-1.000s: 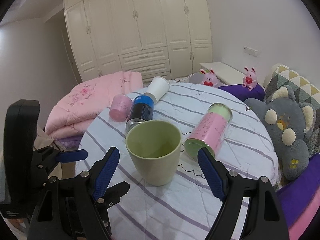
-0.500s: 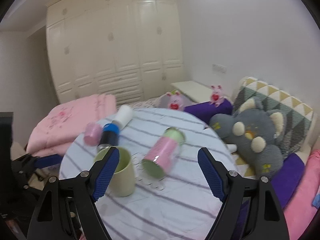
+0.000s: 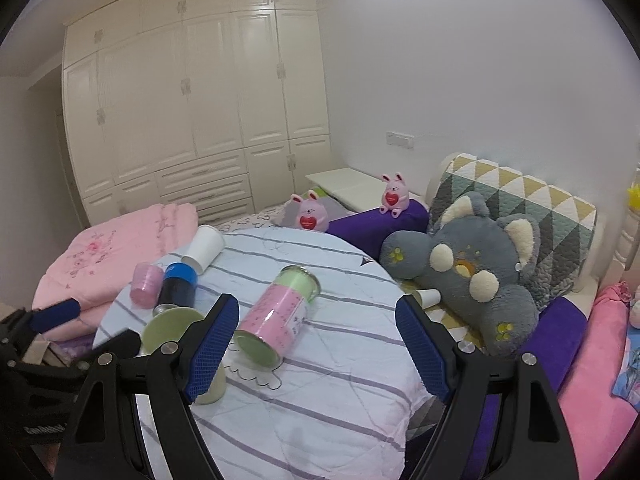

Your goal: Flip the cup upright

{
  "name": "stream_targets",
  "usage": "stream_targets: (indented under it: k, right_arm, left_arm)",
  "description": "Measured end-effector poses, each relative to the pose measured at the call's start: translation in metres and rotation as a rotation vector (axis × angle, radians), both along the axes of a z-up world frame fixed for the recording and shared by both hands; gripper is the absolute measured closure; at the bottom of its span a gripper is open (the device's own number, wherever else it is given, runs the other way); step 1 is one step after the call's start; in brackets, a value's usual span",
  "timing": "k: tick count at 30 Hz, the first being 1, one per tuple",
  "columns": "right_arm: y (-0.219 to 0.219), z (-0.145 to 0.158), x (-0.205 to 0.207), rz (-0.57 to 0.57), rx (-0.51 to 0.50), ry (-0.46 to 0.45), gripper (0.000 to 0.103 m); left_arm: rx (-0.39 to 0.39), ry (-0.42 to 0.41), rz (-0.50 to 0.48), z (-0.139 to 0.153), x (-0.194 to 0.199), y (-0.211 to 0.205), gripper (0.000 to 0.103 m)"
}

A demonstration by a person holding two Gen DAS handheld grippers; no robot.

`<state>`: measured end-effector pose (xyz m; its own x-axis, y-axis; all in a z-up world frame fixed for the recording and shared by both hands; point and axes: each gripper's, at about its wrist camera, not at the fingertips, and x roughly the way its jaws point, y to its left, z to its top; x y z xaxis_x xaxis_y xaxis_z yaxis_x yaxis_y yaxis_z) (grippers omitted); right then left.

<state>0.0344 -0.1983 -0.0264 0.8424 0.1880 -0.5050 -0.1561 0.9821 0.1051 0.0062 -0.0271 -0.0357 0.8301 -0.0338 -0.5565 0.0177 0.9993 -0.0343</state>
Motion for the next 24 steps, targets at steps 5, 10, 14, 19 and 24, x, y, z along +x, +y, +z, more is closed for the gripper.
stream_targets:
  k: [5,10,14,19,24]
  right_arm:
    - [-0.005,-0.003,0.003,-0.002,0.007,0.010,0.021]
    - [-0.004,-0.004,0.004,0.003,0.009,0.010,0.021]
    - [-0.003,-0.005,0.006,0.010,0.011,0.015,0.021]
    - [0.002,-0.007,0.007,0.022,0.013,0.019,0.021]
    - [0.006,-0.008,0.007,0.031,0.008,0.028,0.021]
  left_arm:
    - [-0.004,-0.015,0.004,0.006,0.003,-0.002,0.000]
    - [0.004,-0.016,0.018,0.007,0.004,-0.004,0.000]
    - [0.004,-0.015,0.031,0.007,0.005,-0.003,0.000]
    - [0.009,-0.011,0.050,0.006,0.005,0.000,0.000]
    - [0.011,-0.013,0.060,0.006,0.004,0.002,0.000]
